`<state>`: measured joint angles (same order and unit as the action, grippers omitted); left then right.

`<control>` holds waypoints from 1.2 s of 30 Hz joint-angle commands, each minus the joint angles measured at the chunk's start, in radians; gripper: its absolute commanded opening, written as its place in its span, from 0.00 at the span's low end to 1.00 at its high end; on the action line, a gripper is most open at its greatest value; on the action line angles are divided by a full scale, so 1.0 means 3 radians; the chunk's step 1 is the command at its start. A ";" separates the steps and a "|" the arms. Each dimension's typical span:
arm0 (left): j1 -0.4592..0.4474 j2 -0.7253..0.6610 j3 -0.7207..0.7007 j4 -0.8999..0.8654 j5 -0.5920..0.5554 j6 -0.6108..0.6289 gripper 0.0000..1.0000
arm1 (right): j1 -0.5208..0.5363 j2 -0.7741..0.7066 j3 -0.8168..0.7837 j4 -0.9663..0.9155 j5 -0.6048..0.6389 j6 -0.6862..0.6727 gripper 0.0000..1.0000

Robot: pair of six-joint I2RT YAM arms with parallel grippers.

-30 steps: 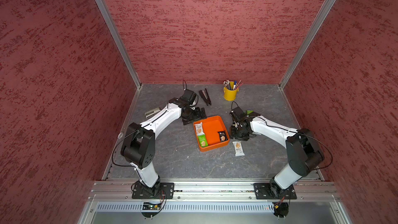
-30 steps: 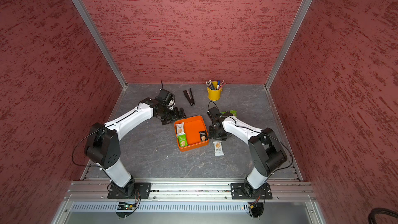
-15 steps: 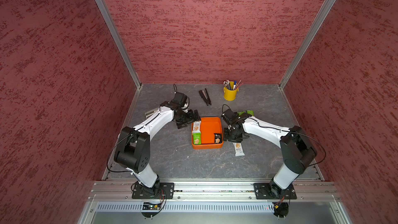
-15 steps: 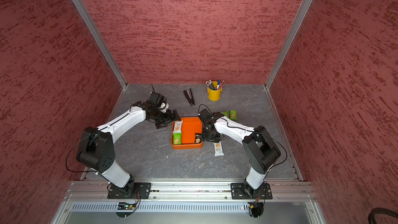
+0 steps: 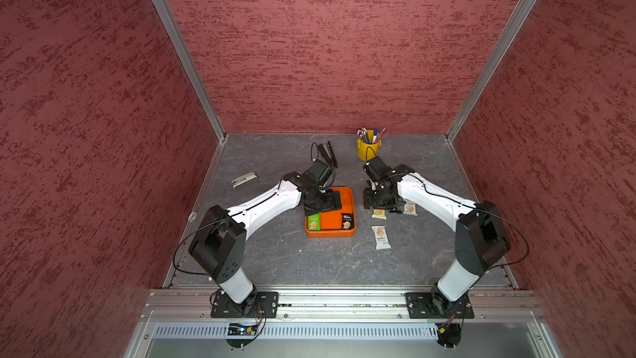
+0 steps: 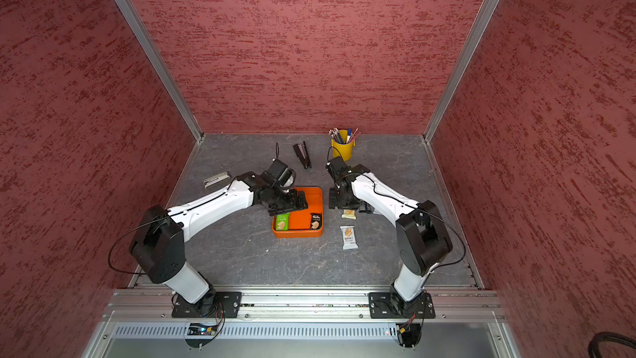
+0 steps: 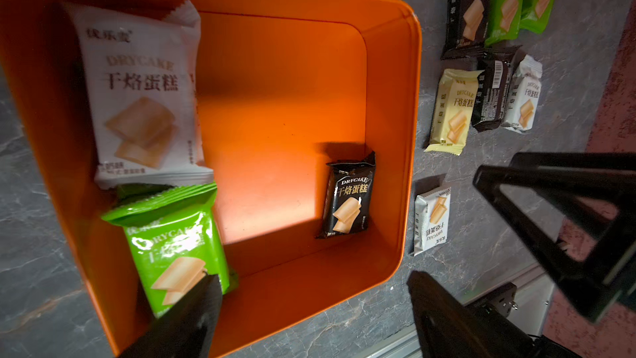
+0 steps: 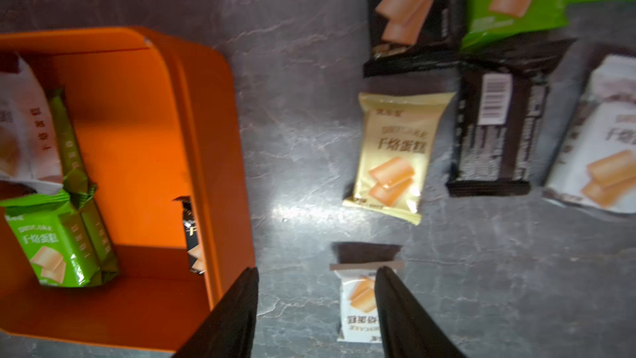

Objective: Take the cookies out of the storage box
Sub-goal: Pick up the cookie from the storage box.

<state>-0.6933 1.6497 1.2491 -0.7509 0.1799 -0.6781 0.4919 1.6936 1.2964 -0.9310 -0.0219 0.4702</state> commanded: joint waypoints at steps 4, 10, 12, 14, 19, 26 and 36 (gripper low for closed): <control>-0.0403 0.0437 0.0414 -0.0104 -0.0409 -0.0295 0.87 | -0.0361 -0.0261 -0.0151 0.0199 -0.0244 -0.0459 0.59; -0.0537 0.0698 0.0486 -0.0333 -0.0620 -0.0506 0.86 | -0.0539 -0.0466 -0.0322 0.0276 -0.0340 -0.0574 0.59; -0.0532 0.0698 0.0426 -0.0294 -0.0657 -0.0538 0.81 | -0.0572 -0.0500 -0.0352 0.0281 -0.0318 -0.0585 0.59; -0.0528 0.0697 0.0403 -0.0266 -0.0665 -0.0536 0.77 | -0.0581 -0.0502 -0.0364 0.0298 -0.0320 -0.0572 0.59; -0.0527 0.0722 0.0430 -0.0176 -0.0640 -0.0435 0.67 | -0.0581 -0.0364 -0.0275 0.0247 -0.0368 -0.0532 0.59; -0.0511 0.1059 0.0675 -0.0241 -0.0623 -0.0221 0.65 | -0.0587 -0.0347 -0.0177 0.0179 -0.0275 -0.0532 0.59; -0.0498 0.1288 0.0810 -0.0375 -0.0692 -0.0161 0.74 | -0.0597 -0.0298 -0.0051 0.0076 -0.0219 -0.0568 0.59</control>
<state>-0.8486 2.0113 1.4639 -0.8387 -0.0029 -0.7433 0.3229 1.5913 1.2518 -0.8879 -0.1085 0.3138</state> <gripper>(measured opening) 0.739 0.586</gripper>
